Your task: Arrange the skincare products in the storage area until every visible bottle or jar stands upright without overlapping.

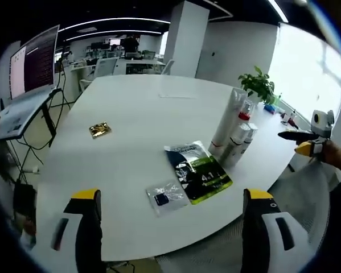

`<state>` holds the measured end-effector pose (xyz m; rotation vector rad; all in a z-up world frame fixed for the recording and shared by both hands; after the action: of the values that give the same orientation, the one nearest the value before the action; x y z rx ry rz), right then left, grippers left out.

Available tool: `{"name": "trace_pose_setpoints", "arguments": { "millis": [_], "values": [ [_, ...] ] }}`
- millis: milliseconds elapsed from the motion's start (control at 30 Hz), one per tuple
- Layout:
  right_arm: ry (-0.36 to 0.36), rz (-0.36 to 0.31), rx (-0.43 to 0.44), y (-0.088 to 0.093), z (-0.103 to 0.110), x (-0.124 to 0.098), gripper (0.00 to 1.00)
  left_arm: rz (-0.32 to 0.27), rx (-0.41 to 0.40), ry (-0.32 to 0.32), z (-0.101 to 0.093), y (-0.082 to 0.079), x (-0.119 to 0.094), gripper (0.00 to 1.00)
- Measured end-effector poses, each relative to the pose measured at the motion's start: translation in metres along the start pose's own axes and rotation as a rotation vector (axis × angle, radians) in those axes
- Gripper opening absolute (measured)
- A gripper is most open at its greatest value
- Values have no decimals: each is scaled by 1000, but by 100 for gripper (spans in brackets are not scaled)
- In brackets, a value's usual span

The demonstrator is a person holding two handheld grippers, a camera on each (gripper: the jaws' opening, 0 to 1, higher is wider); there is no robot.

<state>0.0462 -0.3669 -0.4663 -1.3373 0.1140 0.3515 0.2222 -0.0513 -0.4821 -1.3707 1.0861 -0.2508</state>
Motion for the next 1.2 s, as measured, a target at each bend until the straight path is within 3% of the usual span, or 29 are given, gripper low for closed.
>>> {"name": "trace_pose_setpoints", "arguments": {
  "millis": [267, 500, 800, 833, 900, 1000, 1033, 1200],
  "values": [
    [-6, 13, 0, 1, 0, 1, 82, 16, 9, -4, 14, -5, 5, 97],
    [-1, 19, 9, 1, -1, 1, 82, 47, 30, -15, 28, -14, 23, 96],
    [21, 34, 22, 3, -6, 2, 81, 75, -48, -116, 82, -35, 54, 94],
    [21, 36, 23, 3, -6, 2, 81, 80, -55, -127, 75, -34, 55, 94],
    [25, 40, 26, 3, -6, 2, 81, 86, -62, -153, 78, -36, 61, 94],
    [34, 48, 30, 4, -8, 3, 81, 111, -69, -192, 92, -41, 73, 94],
    [37, 51, 30, 4, -8, 3, 80, 125, -88, -226, 88, -40, 74, 93],
    [49, 69, 31, 7, -11, 3, 80, 131, -148, -283, 106, -53, 101, 90]
  ]
}}
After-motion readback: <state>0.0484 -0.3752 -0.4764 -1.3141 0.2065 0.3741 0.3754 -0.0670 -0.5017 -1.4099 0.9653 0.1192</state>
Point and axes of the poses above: the point that each gripper's makers call its tool centre point, and the gripper's own axes: x roughly forward along the fingers, z roughly to its left, y roughly out of its underside, the point moved 6 cm from there along -x, roughly backward along the fingers, and after that the axes turned 10 degrees about -z, right-handed, at the moved point
